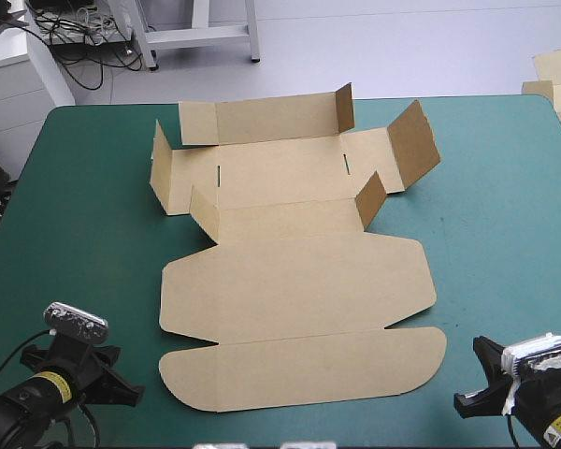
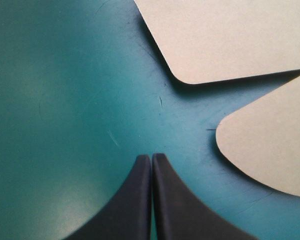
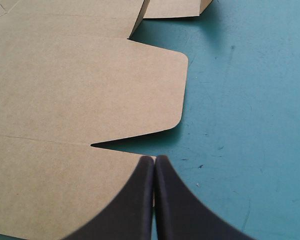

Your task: Fold the box

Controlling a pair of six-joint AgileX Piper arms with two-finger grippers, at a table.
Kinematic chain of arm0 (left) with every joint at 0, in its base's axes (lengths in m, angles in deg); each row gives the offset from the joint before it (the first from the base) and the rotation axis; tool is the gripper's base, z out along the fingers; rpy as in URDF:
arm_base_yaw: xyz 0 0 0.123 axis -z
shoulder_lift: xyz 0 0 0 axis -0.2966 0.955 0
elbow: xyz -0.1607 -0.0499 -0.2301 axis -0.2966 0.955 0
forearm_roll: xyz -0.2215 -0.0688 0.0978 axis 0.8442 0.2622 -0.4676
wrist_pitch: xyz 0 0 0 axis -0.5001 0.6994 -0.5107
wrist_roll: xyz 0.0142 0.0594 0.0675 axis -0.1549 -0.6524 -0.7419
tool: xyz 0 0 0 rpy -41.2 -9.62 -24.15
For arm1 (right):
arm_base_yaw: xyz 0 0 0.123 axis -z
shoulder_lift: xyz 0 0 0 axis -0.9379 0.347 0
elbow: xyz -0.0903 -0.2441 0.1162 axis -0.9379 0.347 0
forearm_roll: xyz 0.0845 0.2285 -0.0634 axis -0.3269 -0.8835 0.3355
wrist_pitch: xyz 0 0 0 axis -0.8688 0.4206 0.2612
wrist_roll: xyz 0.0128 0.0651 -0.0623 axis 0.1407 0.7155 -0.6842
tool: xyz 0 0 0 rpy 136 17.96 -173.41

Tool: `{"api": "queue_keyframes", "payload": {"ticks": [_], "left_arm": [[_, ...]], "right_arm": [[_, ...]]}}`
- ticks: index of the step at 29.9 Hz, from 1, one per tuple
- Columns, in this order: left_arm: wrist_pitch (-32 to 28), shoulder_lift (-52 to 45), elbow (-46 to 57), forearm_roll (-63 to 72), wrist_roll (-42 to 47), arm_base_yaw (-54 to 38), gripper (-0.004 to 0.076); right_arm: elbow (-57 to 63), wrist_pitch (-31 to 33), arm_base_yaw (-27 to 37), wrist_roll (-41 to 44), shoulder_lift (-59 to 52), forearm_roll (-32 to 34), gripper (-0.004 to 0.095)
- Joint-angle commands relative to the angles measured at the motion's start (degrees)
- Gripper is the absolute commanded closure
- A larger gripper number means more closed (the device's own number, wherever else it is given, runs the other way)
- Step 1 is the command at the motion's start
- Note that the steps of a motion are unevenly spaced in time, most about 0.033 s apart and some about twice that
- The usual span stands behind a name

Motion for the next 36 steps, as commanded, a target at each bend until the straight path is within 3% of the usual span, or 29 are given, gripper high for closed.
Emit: {"api": "queue_keyframes", "payload": {"ticks": [1,11,14,16,18,21,23,36], "left_arm": [[-2.3,0.6,-2.0,-0.6,0.5,0.4,0.0734],[-2.3,0.6,-2.0,-0.6,-0.9,0.4,0.0734],[-2.3,0.6,-2.0,-0.6,-0.9,0.4,0.0734],[-2.3,0.6,-2.0,-0.6,-0.9,0.4,0.0734],[-2.3,0.6,-2.0,-0.6,-0.9,0.4,0.0734],[-2.3,0.6,-2.0,-0.6,-0.9,0.4,0.0734],[-2.3,0.6,-2.0,-0.6,-0.9,0.4,0.0734],[-2.3,0.6,-2.0,-0.6,-0.9,0.4,0.0734]], "right_arm": [[-1.4,-4.1,0.1,-0.4,0.6,0.3,0.0928],[-1.4,-4.1,0.1,-0.4,0.6,0.2,0.0927],[-1.4,-4.1,0.1,-1.0,0.6,-0.1,0.0869],[-1.4,-4.1,0.1,-1.0,0.6,-0.1,0.0763],[-1.4,-4.1,0.1,-1.0,0.6,-0.1,0.059],[-1.4,-4.1,0.1,-1.0,0.6,-0.1,0.0249],[-1.4,-4.1,0.1,-0.7,0.6,0.0,0.0115],[-2.0,-2.4,0.1,2.4,1.7,-0.8,0.0099]]}}
